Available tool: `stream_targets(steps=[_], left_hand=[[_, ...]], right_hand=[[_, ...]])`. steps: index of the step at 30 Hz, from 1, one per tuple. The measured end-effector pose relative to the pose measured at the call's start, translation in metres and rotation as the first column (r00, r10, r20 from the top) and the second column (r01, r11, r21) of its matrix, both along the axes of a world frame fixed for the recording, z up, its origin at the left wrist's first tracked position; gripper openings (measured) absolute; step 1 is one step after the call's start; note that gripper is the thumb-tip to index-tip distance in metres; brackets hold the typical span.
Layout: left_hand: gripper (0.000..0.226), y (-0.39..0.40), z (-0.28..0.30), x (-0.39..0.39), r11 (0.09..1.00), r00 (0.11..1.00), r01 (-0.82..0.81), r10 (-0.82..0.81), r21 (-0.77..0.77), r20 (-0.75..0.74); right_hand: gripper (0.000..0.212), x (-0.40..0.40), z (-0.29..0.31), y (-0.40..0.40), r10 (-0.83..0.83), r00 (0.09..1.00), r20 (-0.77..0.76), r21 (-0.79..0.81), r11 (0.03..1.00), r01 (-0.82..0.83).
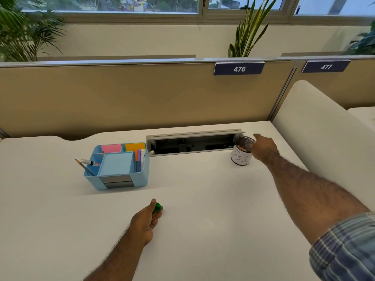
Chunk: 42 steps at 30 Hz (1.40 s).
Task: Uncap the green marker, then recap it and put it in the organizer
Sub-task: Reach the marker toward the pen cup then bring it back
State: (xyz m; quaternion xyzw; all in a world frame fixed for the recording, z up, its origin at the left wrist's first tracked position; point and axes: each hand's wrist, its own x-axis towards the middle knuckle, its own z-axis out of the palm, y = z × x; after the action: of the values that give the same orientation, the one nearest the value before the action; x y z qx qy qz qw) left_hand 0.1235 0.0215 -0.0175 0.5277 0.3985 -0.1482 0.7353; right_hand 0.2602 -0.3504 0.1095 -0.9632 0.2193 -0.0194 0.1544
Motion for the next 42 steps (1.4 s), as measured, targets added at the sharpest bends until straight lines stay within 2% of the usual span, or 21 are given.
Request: stream_targets(steps=[5, 9, 12, 15, 17, 21, 23, 26, 32, 37, 42], left_hand=[[0.041, -0.001, 0.000, 0.001, 1.000, 1.000, 0.003, -0.003, 0.016, -0.005], [0.041, -0.001, 0.000, 0.000, 1.000, 1.000, 0.003, -0.003, 0.014, -0.007], [0.041, 0.000, -0.001, 0.001, 1.000, 1.000, 0.004, -0.004, 0.014, -0.004], [0.043, -0.001, -0.002, 0.001, 1.000, 1.000, 0.007, -0.007, 0.016, -0.001], [0.041, -0.002, -0.002, 0.001, 1.000, 1.000, 0.000, 0.000, 0.019, 0.005], [0.040, -0.004, -0.002, 0.000, 1.000, 1.000, -0.001, 0.001, 0.029, 0.017], [0.040, -0.005, 0.000, 0.001, 1.000, 1.000, 0.003, -0.004, 0.028, 0.022], [0.041, -0.006, 0.003, 0.003, 1.000, 1.000, 0.004, -0.005, 0.031, 0.021], [0.040, -0.008, 0.002, 0.003, 0.999, 1.000, -0.002, 0.001, 0.036, 0.024], [0.030, -0.007, 0.002, 0.001, 0.999, 0.999, -0.031, 0.030, 0.030, 0.030], [0.031, -0.007, -0.002, 0.001, 0.999, 0.999, -0.032, 0.031, 0.039, 0.031]], right_hand=[[0.037, 0.000, 0.000, 0.000, 0.019, 0.999, -0.051, -0.013, 1.000, -0.020], [0.047, 0.001, -0.001, -0.001, -0.083, 0.996, 0.033, 0.058, 0.995, 0.081], [0.048, 0.002, 0.000, 0.004, -0.178, 0.976, 0.123, 0.267, 0.953, 0.140], [0.042, -0.001, -0.002, 0.018, -0.334, 0.917, 0.217, 0.522, 0.834, 0.180], [0.037, -0.006, -0.005, 0.032, -0.373, 0.895, 0.245, 0.636, 0.759, 0.142], [0.023, -0.024, -0.021, 0.071, -0.261, 0.925, 0.277, 0.776, 0.628, -0.055], [0.016, -0.038, -0.032, 0.091, -0.223, 0.947, 0.233, 0.847, 0.524, -0.085], [0.015, -0.062, -0.053, 0.120, -0.143, 0.975, 0.171, 0.877, 0.474, -0.085], [0.020, -0.110, -0.090, 0.171, -0.018, 0.996, 0.092, 0.875, 0.479, -0.072], [0.022, -0.143, -0.109, 0.199, 0.072, 0.997, 0.013, 0.869, 0.492, -0.047], [0.024, -0.161, -0.117, 0.210, 0.244, 0.970, -0.010, 0.795, 0.590, -0.140]])
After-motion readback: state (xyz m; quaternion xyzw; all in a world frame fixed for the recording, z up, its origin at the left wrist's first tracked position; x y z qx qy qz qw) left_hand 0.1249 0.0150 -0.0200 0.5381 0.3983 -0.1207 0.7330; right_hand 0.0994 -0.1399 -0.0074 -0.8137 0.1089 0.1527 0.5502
